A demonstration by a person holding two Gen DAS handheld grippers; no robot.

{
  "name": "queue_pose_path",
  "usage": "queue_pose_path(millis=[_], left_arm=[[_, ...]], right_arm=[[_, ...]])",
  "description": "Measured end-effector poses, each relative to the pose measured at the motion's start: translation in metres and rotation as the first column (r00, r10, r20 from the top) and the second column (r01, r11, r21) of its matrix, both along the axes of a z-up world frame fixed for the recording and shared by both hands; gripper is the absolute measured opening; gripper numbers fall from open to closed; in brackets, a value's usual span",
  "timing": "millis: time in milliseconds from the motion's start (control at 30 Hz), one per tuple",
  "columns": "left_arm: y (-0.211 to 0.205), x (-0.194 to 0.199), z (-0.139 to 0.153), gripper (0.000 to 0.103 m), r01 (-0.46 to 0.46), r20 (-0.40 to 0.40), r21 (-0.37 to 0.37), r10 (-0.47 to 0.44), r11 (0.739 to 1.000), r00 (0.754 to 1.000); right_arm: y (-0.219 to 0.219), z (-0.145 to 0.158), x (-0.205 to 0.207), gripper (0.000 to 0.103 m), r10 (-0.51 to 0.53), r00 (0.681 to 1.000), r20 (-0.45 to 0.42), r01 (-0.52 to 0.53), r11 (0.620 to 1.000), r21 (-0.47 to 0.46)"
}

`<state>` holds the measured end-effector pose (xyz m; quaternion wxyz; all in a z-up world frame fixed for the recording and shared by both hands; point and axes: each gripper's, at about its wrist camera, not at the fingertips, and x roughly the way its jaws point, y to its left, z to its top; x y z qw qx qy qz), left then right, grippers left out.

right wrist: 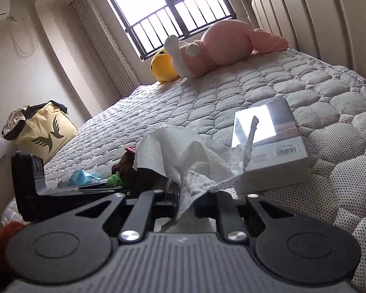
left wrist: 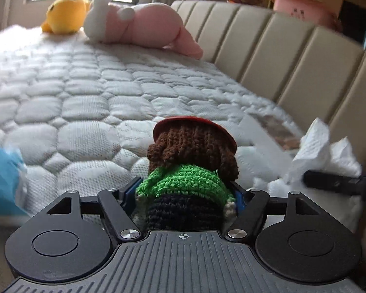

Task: Organize objects

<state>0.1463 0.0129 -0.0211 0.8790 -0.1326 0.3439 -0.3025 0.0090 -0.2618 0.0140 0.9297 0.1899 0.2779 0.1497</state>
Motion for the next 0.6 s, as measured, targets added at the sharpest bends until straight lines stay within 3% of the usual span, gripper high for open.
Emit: queue_pose_path(millis=[67, 233, 433, 533, 600], left_arm=[[0.021, 0.000, -0.004, 0.077, -0.032, -0.051, -0.136, 0.025, 0.990, 0.998], [0.053, -0.004, -0.012, 0.077, -0.150, -0.033, -0.177, 0.146, 0.973, 0.989], [0.048, -0.019, -0.007, 0.081, -0.151, 0.060, -0.081, 0.156, 0.985, 0.986], [0.043, -0.026, -0.006, 0.083, -0.147, 0.102, -0.041, 0.150, 0.988, 0.983], [0.040, -0.029, -0.005, 0.084, -0.147, 0.122, -0.020, 0.148, 0.989, 0.981]], right_arm=[[0.011, 0.007, 0.003, 0.015, 0.025, 1.000, 0.011, -0.024, 0.999, -0.022], [0.049, 0.026, 0.016, 0.015, 0.127, 0.991, 0.044, -0.124, 0.990, -0.068], [0.115, 0.049, 0.044, 0.016, 0.331, 0.939, 0.091, -0.328, 0.943, -0.051], [0.150, 0.050, 0.070, 0.016, 0.424, 0.904, 0.061, -0.419, 0.905, -0.077], [0.164, 0.043, 0.085, 0.016, 0.432, 0.902, 0.019, -0.426, 0.894, -0.142]])
